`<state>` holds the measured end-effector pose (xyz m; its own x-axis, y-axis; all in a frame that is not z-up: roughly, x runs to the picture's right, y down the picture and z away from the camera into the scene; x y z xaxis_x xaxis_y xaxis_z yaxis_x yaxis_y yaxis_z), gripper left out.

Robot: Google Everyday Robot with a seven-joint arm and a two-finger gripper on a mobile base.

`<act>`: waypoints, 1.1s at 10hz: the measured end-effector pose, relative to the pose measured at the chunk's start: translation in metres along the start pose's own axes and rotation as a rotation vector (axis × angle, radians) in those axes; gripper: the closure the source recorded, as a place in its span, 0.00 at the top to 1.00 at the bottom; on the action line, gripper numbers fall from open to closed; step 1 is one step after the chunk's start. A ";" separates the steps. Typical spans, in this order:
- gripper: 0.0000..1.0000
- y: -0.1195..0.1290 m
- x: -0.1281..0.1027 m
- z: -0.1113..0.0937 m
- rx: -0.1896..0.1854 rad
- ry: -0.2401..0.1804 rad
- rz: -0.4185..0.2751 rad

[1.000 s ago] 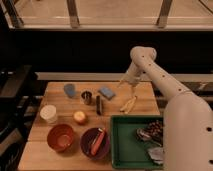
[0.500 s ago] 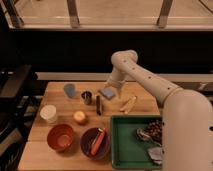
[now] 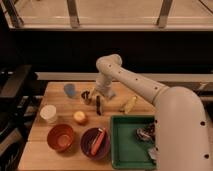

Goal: Wipe red bowl with eraser

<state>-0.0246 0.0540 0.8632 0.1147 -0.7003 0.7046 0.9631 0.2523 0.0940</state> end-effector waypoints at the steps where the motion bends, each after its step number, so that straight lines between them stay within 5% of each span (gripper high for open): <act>1: 0.69 0.003 0.000 0.003 -0.005 -0.008 -0.002; 11: 0.69 0.024 0.044 0.054 -0.073 -0.058 0.075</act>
<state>-0.0099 0.0651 0.9342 0.1750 -0.6411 0.7472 0.9676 0.2521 -0.0103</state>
